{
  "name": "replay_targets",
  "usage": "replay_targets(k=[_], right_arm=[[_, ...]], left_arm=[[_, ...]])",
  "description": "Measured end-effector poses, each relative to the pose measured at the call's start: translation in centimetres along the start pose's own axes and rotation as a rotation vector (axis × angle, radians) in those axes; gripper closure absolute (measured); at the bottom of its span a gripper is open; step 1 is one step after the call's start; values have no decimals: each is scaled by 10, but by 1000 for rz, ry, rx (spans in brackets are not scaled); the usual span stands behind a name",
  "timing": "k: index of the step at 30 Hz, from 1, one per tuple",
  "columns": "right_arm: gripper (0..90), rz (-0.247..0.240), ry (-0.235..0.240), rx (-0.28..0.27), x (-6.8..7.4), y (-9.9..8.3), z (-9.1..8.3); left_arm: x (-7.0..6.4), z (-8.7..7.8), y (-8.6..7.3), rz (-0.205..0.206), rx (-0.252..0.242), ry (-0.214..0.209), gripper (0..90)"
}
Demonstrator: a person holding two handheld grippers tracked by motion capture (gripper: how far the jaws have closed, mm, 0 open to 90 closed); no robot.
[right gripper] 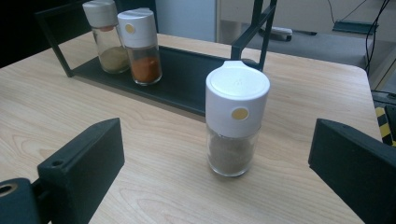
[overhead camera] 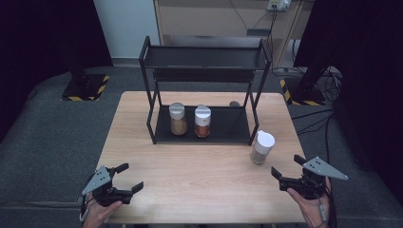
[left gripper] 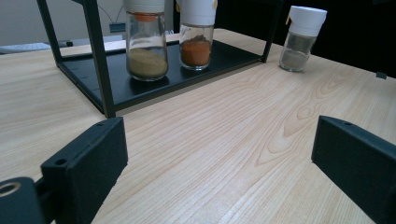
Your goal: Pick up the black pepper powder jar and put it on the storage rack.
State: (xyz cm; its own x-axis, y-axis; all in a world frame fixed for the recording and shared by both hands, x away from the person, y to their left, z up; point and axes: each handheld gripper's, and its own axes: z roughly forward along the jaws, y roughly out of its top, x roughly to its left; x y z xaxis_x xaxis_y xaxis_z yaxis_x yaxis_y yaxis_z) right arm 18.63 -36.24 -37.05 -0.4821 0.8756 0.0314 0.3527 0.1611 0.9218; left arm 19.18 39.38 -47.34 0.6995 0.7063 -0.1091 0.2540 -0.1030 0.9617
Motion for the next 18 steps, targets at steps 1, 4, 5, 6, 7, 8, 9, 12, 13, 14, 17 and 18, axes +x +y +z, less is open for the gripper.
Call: replay_targets(k=[1, 4, 5, 6, 7, 8, 9, 12, 13, 14, 17, 18], right_arm=[[37, 0, 0, 3, 0, 2, 1], [37, 4, -2, 5, -2, 6, 2], [38, 7, 0, 8, -3, 7, 3], [38, 7, 0, 8, -3, 7, 3], [38, 9, 0, 9, -4, 9, 5], [38, 8, -1, 12, -5, 10, 6], [38, 6, -1, 12, -5, 11, 7], [39, 3, -3, 17, -5, 14, 10], [40, 2, -2, 18, -5, 16, 13], [40, -1, -2, 18, -5, 17, 14], [40, 0, -1, 27, -6, 21, 19], [40, -1, -1, 30, -5, 22, 21]], left_arm=[[0, 0, 0, 0, 0, 0, 24], [0, 0, 0, 0, 1, 0, 24], [0, 0, 0, 0, 1, 0, 24], [0, 0, 0, 0, 1, 0, 24], [0, 0, 0, 0, 1, 0, 24], [0, 0, 0, 0, 1, 0, 24], [0, 0, 0, 0, 1, 0, 24], [0, 0, 0, 0, 1, 0, 24], [0, 0, 0, 0, 1, 0, 24], [0, 0, 0, -1, 1, 0, 24], [0, 0, 0, -1, 0, 0, 24], [0, 0, 0, 0, 2, 0, 24]])
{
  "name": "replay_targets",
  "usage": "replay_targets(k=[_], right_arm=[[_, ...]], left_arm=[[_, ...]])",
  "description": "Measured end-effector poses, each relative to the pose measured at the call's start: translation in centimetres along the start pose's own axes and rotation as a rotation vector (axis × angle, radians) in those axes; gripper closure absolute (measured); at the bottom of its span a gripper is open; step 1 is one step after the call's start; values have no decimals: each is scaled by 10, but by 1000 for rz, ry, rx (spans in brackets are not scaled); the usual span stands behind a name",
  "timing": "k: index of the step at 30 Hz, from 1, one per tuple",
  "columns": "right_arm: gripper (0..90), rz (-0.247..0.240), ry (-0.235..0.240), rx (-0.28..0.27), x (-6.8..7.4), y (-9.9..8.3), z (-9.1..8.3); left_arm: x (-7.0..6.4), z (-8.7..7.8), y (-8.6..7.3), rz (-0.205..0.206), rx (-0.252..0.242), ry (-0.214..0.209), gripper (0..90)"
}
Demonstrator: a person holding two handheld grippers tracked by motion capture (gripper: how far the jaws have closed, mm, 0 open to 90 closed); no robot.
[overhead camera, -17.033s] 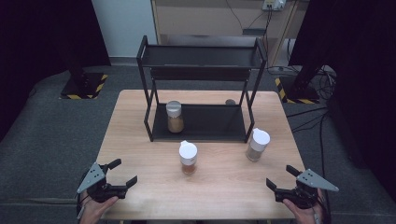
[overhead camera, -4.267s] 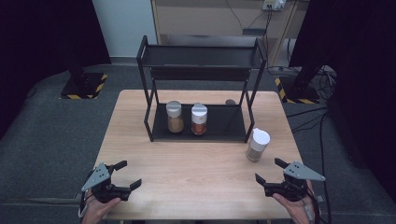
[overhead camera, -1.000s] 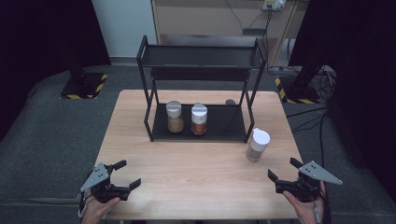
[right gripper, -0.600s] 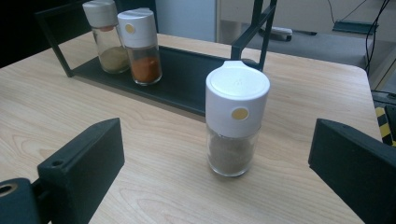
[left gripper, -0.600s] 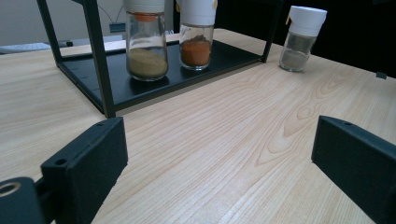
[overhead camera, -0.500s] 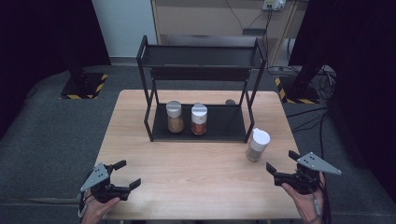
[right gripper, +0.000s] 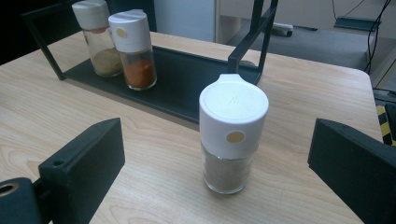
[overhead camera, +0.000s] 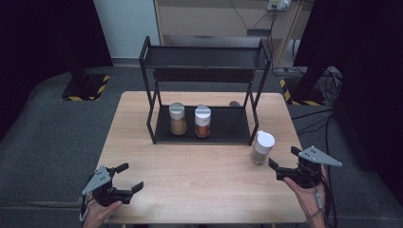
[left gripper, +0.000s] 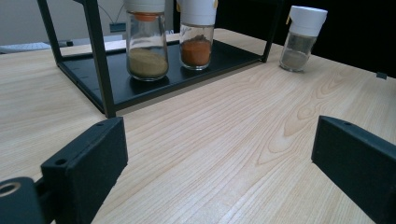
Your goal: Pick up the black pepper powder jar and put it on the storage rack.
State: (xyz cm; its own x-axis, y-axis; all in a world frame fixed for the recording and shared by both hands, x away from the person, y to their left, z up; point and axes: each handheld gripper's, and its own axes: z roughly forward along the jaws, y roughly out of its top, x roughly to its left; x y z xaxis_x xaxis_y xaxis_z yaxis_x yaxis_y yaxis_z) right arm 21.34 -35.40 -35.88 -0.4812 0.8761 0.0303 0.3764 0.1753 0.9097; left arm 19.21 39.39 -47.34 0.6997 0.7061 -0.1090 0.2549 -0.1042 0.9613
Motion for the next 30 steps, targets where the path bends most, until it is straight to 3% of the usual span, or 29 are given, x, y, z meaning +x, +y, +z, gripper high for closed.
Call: replay_targets(k=[30], right_arm=[[49, 1, -20, 66, -6, 19, 53]], left_arm=[[0, 0, 0, 1, -1, 0, 24]])
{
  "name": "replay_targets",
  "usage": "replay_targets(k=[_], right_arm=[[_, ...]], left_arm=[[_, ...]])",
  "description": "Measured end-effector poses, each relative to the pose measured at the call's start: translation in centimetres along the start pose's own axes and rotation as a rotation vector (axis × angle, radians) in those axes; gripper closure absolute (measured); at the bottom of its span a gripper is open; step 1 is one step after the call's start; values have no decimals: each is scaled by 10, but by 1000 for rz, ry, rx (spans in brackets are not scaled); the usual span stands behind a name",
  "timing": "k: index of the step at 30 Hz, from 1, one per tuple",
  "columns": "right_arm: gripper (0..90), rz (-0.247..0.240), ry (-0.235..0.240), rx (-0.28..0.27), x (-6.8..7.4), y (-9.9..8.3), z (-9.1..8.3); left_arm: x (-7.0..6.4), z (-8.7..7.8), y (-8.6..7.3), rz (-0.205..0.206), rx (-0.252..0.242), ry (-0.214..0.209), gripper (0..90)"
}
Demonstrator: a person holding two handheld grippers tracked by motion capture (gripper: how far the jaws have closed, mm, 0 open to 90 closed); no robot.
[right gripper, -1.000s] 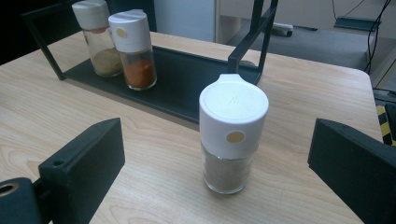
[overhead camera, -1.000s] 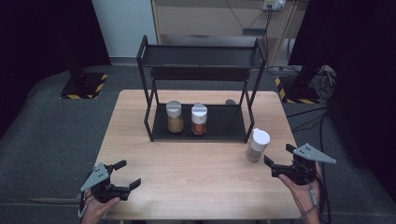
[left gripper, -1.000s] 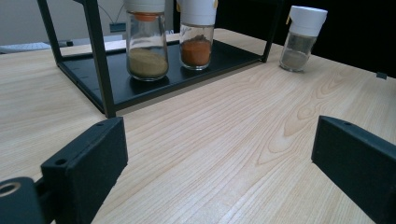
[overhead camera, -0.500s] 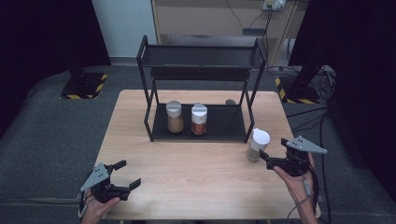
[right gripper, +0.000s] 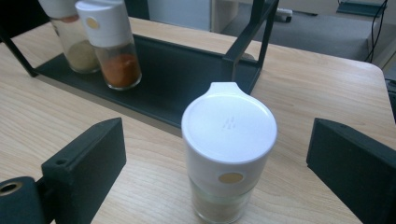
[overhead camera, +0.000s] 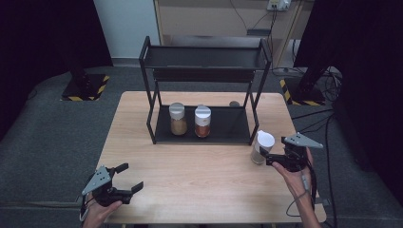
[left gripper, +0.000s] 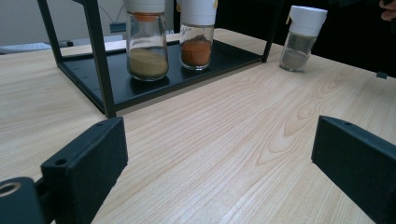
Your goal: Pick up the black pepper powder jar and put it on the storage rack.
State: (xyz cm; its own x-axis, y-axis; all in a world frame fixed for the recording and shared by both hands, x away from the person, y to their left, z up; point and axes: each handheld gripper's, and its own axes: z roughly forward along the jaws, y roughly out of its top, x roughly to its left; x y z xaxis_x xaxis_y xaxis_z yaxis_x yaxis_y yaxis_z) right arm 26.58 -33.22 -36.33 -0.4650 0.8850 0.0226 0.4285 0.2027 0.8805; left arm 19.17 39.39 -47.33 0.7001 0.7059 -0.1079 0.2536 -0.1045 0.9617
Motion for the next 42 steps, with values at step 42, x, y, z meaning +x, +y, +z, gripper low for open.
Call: replay_targets(k=[42], right_arm=[[310, 14, -78, 57, 10, -4, 57]], left_arm=[[0, 0, 0, 1, 0, 0, 24]])
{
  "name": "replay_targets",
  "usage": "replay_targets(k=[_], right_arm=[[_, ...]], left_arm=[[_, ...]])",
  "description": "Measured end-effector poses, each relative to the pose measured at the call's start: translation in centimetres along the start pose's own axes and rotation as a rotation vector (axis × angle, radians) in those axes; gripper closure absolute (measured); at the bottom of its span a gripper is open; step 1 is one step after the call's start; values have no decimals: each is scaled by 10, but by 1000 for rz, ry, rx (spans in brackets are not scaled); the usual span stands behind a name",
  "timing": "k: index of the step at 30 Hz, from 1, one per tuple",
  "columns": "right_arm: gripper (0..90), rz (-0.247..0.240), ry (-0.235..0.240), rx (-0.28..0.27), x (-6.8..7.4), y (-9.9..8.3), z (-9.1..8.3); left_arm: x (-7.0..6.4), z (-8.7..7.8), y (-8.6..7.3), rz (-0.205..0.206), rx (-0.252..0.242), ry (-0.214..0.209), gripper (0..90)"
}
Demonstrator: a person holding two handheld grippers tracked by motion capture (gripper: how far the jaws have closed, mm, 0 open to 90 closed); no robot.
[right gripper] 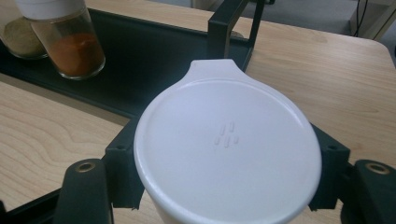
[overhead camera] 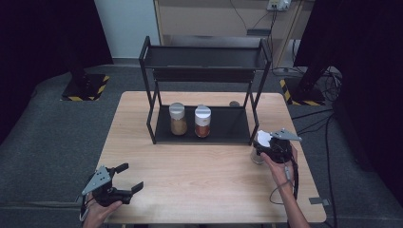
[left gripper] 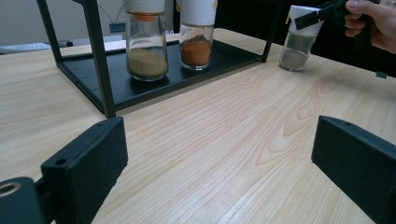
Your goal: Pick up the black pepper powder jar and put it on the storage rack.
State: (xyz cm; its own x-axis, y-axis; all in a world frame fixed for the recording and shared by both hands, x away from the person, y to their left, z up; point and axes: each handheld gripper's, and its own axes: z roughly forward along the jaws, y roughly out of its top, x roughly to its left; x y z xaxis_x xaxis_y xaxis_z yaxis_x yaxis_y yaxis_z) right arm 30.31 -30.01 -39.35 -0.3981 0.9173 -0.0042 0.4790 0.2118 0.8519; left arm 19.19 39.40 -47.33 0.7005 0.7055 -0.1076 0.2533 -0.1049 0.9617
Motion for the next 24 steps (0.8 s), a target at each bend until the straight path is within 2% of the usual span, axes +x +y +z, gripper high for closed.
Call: replay_targets(k=[12, 24], right_arm=[[310, -18, 12, -8, 1, 5, -13], [309, -31, 45, -9, 17, 23, -31]], left_arm=[[0, 0, 0, -1, 0, -1, 24], [0, 1, 0, -1, 0, -2, 24]])
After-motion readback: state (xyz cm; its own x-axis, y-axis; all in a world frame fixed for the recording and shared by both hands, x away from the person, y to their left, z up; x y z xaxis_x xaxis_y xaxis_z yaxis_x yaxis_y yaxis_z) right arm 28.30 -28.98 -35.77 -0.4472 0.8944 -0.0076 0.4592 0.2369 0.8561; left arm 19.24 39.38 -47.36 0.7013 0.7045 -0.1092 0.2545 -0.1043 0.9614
